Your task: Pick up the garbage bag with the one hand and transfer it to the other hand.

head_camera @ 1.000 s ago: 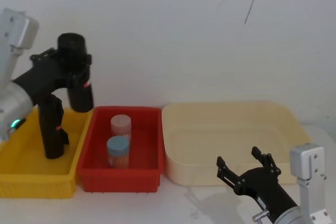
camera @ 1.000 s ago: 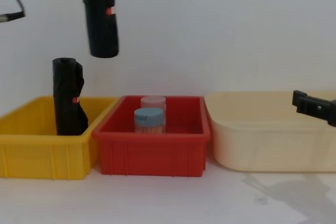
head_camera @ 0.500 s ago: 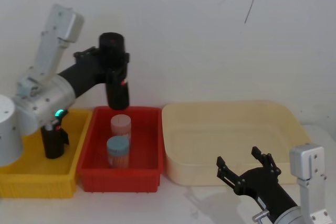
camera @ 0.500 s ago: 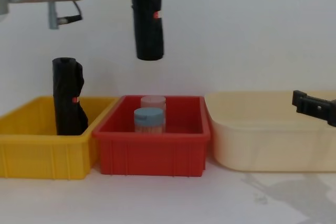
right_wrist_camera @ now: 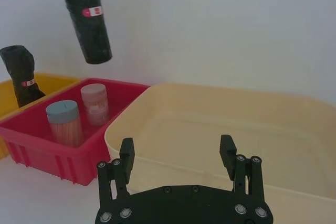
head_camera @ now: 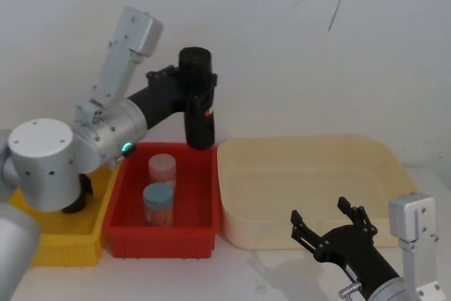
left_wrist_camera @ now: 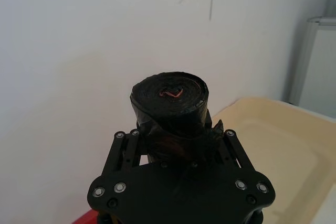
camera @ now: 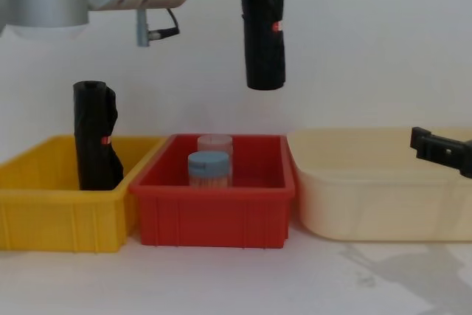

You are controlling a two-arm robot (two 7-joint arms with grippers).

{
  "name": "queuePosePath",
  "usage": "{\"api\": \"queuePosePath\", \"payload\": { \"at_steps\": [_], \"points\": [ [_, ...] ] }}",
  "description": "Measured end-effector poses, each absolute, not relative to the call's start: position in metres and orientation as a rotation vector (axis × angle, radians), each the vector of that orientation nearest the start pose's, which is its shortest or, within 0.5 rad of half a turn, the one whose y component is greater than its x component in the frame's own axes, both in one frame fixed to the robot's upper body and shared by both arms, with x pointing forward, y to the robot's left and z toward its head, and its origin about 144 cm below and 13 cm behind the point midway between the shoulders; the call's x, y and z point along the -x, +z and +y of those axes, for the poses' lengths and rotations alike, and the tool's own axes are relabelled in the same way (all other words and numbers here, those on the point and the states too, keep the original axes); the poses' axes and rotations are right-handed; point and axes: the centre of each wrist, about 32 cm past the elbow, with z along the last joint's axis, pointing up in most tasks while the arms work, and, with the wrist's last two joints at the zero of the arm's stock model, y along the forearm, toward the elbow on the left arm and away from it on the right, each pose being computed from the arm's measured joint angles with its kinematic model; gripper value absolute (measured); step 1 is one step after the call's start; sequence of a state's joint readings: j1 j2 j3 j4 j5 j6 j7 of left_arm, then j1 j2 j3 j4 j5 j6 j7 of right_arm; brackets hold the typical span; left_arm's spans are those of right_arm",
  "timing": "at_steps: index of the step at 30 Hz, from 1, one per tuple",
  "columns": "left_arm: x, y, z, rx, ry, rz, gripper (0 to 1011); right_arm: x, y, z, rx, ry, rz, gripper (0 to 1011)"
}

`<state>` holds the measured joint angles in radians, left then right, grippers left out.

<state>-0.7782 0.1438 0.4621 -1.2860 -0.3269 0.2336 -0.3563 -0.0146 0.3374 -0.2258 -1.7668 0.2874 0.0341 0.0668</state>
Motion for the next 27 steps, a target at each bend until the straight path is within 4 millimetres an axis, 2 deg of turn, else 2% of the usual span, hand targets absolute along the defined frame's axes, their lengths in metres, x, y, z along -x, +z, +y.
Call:
{"api": "queuePosePath", "payload": {
  "at_steps": [11,27],
  "points": [
    [-0.622,1.347,0.127,0.019,0.792,-0.163,517,-0.449,1.194,-0.237,-0.020,-1.218,-0.070,1000],
    [-0.624,1.346,0.118,0.018,0.776,-0.153,517,-0.486,1.217,-0.218,0.033,-1.142,-0.051,1000]
  ]
}}
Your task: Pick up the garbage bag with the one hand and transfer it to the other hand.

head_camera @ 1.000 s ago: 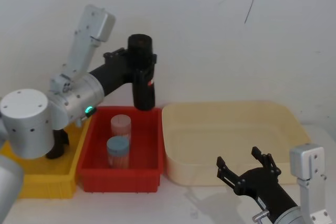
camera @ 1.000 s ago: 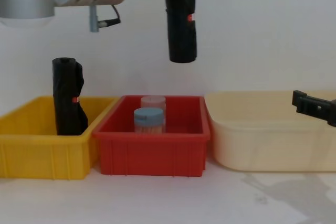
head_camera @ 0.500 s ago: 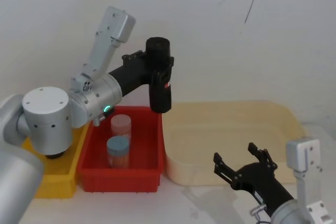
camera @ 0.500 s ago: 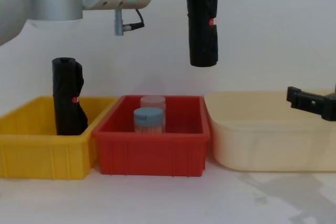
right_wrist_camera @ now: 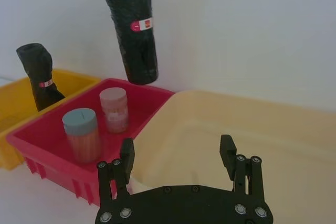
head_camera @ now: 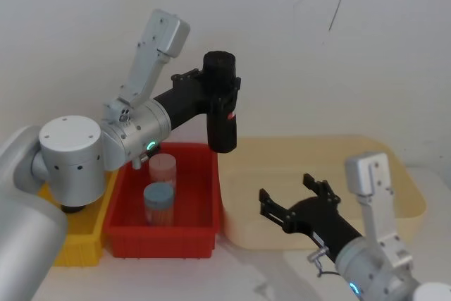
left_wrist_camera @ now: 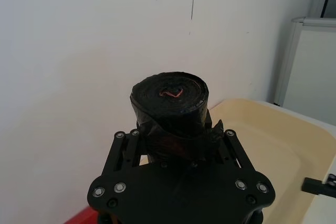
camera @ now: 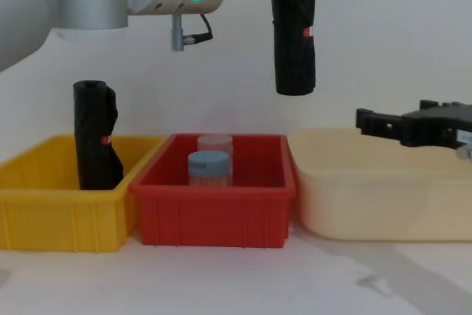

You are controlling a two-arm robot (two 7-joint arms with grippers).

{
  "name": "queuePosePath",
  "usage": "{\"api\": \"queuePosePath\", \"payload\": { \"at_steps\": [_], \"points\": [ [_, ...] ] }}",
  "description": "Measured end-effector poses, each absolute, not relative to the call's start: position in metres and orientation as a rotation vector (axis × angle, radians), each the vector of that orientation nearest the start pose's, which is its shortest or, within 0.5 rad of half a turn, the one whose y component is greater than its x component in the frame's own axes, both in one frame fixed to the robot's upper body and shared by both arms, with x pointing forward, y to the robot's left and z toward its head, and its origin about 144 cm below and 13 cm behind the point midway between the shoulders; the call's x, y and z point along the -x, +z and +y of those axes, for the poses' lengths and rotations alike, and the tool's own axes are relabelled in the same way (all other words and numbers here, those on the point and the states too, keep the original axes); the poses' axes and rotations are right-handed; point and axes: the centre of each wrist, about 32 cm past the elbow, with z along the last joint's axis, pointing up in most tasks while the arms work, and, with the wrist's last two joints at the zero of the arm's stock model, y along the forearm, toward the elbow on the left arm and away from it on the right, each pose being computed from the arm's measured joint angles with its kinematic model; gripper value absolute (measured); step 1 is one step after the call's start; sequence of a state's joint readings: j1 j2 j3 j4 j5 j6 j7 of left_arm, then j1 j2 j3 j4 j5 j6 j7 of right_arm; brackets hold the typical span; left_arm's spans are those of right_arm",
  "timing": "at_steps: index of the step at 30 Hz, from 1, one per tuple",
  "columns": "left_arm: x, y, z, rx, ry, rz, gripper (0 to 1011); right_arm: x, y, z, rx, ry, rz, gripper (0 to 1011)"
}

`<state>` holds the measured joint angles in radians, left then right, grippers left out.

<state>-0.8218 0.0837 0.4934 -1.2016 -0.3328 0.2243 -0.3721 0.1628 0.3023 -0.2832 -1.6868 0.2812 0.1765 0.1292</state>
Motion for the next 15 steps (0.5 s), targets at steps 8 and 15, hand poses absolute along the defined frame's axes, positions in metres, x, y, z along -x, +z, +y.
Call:
{"api": "queuePosePath", "payload": {
  "at_steps": [8,15],
  "points": [
    [-0.625,1.346,0.117,0.018,0.773,-0.151,517,-0.504,1.226,-0.205,0.052,-1.117,-0.055,1000],
    [-0.625,1.346,0.116,0.018,0.772,-0.150,517,-0.516,1.231,-0.197,0.058,-1.109,-0.066,1000]
  ]
}}
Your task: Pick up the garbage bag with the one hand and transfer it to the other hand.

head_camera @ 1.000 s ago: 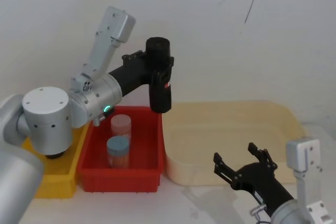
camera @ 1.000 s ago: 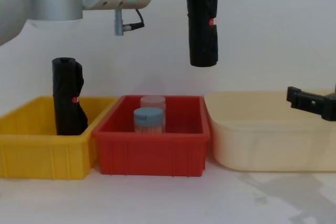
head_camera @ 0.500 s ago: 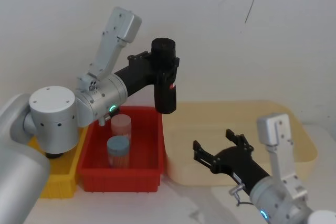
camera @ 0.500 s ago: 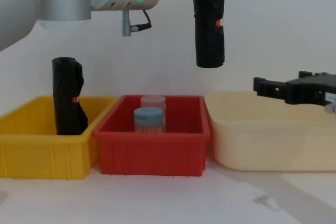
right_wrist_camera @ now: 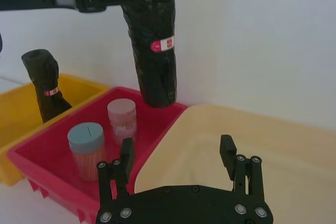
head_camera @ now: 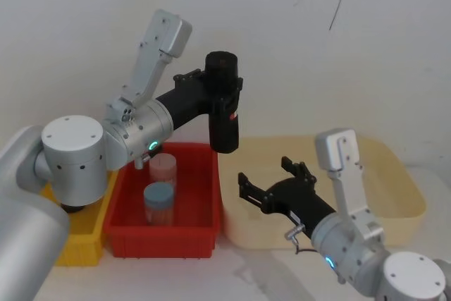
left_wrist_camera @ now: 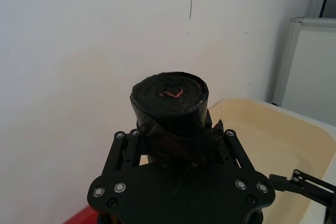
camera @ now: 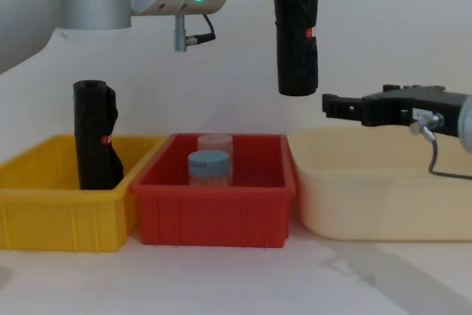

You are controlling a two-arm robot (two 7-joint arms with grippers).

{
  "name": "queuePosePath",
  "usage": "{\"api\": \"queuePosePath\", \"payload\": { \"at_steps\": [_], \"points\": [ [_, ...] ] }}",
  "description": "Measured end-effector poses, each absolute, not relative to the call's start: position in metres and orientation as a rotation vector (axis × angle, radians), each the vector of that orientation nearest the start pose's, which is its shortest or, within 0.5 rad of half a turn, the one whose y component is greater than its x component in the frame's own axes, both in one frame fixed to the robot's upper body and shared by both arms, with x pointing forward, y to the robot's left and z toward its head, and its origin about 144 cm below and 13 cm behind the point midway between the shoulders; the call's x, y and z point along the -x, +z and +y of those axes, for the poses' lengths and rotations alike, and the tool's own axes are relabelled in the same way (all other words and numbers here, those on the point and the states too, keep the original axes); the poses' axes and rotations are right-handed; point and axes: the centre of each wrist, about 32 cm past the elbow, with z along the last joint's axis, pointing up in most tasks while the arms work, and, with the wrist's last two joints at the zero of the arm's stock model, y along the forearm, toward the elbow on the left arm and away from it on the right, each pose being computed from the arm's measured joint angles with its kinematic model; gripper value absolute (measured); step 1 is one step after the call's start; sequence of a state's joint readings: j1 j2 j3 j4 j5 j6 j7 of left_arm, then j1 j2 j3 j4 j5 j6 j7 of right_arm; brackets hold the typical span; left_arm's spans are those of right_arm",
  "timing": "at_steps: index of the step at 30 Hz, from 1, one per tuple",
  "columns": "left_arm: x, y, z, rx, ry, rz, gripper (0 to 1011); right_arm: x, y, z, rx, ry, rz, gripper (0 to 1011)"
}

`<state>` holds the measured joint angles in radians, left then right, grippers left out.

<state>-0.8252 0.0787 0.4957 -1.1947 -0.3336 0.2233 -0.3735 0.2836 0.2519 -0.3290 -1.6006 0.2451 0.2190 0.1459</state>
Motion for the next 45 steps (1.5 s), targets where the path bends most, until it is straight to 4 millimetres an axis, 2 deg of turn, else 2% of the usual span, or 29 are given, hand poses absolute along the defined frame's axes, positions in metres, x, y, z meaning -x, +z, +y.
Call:
{"api": "queuePosePath", "payload": {
  "at_steps": [28,45],
  "points": [
    [-0.625,1.346,0.115,0.017,0.770,-0.149,517,-0.557,1.246,-0.164,0.014,-1.088,-0.087,1000],
    [-0.625,1.346,0.115,0.017,0.770,-0.149,517,-0.577,1.247,-0.149,-0.002,-1.077,-0.083,1000]
  ]
}}
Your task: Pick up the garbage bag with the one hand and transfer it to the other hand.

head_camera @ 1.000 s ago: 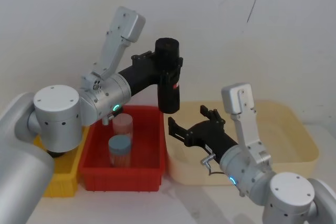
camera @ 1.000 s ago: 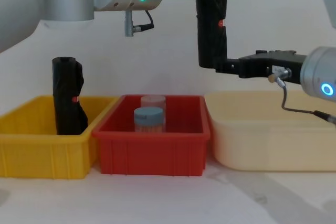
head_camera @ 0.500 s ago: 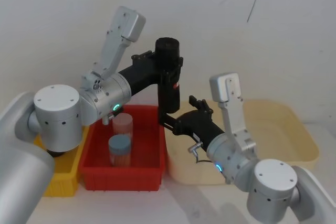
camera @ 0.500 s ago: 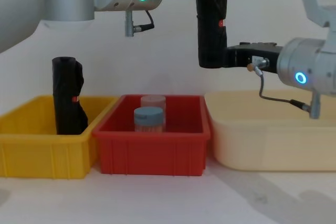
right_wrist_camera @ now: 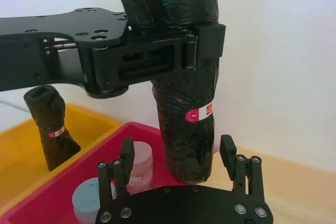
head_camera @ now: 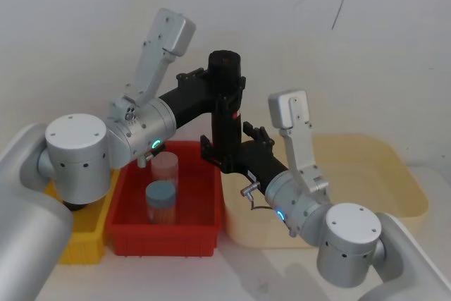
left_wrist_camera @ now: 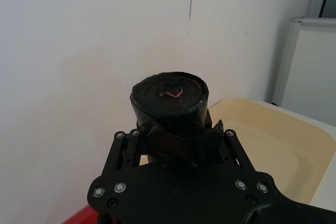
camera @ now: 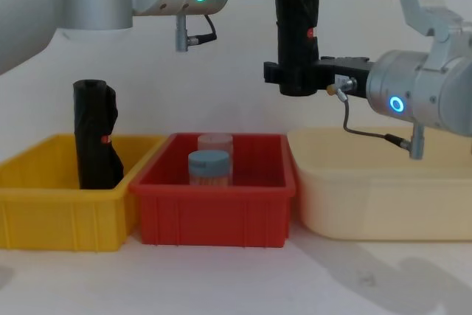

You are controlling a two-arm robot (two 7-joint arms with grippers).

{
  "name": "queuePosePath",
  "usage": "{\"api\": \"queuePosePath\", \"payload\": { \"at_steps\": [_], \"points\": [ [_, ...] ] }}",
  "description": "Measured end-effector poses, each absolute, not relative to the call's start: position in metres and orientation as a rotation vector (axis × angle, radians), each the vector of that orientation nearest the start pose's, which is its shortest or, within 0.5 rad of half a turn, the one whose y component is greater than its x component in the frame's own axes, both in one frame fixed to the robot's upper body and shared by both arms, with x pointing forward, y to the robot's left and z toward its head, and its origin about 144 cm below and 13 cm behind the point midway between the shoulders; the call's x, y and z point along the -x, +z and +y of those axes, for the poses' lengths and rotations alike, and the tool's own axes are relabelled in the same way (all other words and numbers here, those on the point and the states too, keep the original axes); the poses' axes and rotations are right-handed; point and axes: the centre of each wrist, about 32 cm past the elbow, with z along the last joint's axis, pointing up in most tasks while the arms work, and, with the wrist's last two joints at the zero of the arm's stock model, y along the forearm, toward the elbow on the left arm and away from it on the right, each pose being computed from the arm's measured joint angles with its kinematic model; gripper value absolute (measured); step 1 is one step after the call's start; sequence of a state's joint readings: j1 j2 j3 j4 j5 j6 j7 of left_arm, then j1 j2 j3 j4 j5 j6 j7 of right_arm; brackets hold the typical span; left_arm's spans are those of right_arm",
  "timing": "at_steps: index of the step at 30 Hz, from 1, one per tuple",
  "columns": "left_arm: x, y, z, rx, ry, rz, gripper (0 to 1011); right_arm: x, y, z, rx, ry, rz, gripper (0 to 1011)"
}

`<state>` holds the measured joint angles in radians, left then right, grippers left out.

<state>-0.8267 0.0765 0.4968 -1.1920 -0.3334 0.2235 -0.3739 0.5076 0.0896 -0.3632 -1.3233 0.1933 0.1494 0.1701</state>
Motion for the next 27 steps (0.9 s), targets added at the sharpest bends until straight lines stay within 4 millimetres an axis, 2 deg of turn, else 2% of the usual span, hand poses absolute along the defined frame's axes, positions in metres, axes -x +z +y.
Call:
{"api": "queuePosePath", "payload": {
  "at_steps": [16,20,23,26,27],
  "points": [
    [-0.625,1.346,0.115,0.017,0.770,-0.149,517,-0.592,1.249,-0.148,-0.006,-1.097,-0.089,1000],
    [-0.625,1.346,0.115,0.017,0.770,-0.149,517,-0.593,1.250,-0.149,-0.008,-1.099,-0.089,945],
    [-0.625,1.346,0.115,0.017,0.770,-0.149,517,-0.594,1.250,-0.149,-0.008,-1.102,-0.089,840],
    [-0.625,1.346,0.115,0.017,0.770,-0.149,517,-0.595,1.250,-0.149,-0.008,-1.104,-0.090,789],
    [-0.625,1.346,0.115,0.017,0.770,-0.149,517,-0.595,1.250,-0.149,-0.009,-1.104,-0.090,726]
  ]
}}
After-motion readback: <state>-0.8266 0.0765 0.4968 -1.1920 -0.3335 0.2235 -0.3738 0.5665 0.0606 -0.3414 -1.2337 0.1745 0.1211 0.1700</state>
